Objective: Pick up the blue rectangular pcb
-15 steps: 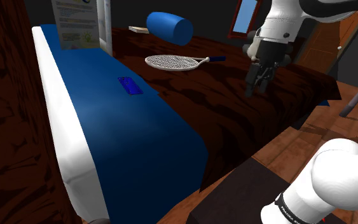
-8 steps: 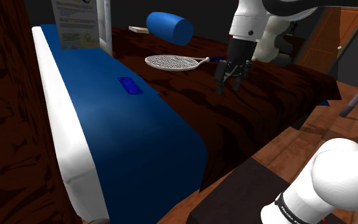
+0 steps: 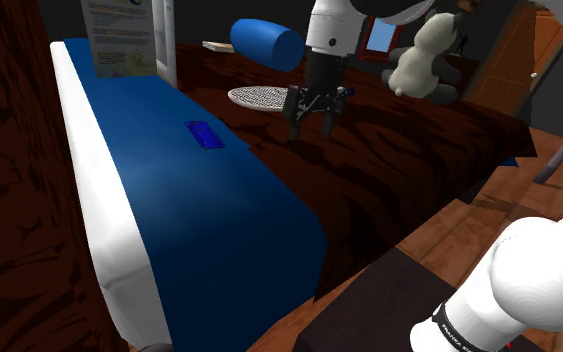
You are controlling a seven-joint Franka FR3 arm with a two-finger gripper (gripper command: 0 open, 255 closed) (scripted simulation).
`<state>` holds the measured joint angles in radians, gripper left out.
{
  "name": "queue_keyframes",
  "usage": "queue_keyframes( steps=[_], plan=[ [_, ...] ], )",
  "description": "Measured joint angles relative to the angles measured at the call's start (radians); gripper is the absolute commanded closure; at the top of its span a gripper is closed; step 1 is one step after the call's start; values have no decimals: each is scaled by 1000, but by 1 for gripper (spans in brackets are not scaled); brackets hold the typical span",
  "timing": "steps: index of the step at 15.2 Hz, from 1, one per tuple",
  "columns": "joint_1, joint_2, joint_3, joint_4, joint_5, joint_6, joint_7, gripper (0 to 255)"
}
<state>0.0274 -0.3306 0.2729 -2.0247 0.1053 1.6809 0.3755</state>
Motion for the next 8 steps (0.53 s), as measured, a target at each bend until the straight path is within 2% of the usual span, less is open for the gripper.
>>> queue_keyframes(
  steps=[8],
  plan=[
    [26,313,95,310,-87,14,175,0]
  ],
)
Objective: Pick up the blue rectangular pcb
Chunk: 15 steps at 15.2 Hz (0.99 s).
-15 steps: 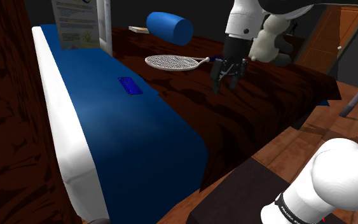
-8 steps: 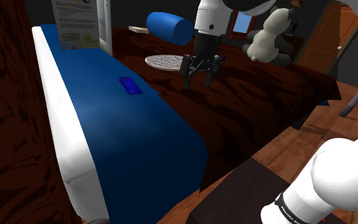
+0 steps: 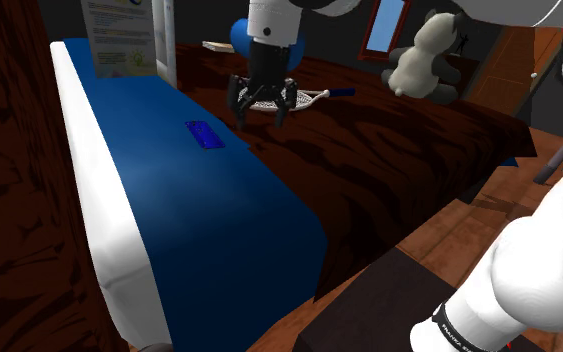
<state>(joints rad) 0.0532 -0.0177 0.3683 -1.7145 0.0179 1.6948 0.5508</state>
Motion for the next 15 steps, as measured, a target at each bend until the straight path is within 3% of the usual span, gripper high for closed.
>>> queue_keyframes(
  steps=[4,9,15],
  plan=[
    [37,167,26,185,-69,-20,80,0],
    [125,399,37,487,-166,-98,170,0],
    [125,419,34,449,-175,-40,178,0]
  ],
)
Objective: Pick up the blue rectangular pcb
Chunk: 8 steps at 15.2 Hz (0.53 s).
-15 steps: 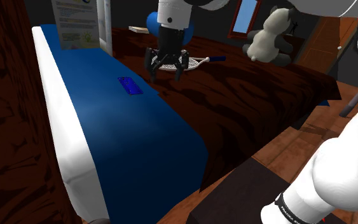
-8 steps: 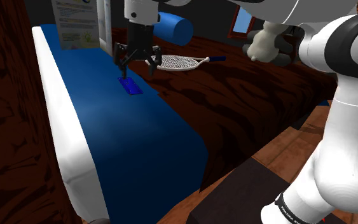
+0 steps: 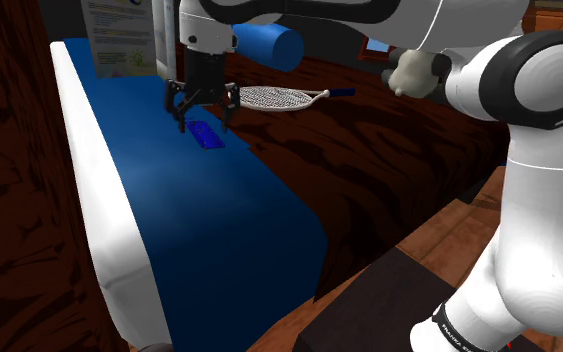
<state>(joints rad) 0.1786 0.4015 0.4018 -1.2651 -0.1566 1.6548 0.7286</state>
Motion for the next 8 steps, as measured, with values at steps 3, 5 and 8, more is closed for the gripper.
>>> queue_keyframes(
  steps=[3,5,8],
  plan=[
    [-4,-5,0,-40,1,35,2,255],
    [-5,-6,0,-43,2,38,2,255],
    [-5,-7,0,-44,2,39,2,255]
  ],
)
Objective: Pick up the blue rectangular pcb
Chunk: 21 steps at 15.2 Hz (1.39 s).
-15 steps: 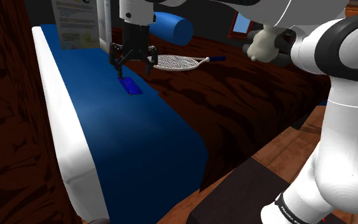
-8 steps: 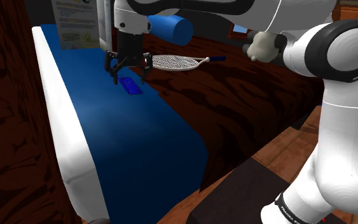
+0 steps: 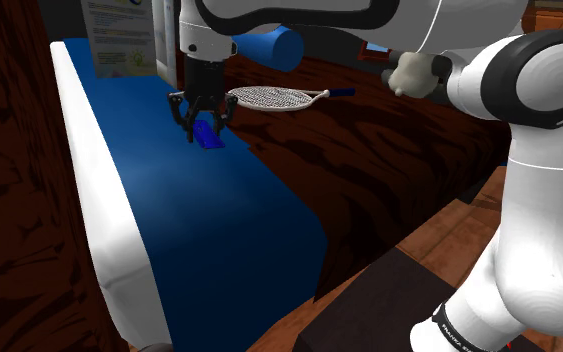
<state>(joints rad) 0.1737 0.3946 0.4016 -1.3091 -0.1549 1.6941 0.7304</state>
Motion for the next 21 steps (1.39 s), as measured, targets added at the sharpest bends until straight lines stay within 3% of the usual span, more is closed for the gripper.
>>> queue_keyframes(
  steps=[7,21],
  plan=[
    [2,4,0,21,-1,-18,-1,255],
    [55,83,-2,326,-30,-245,-2,255]
  ],
)
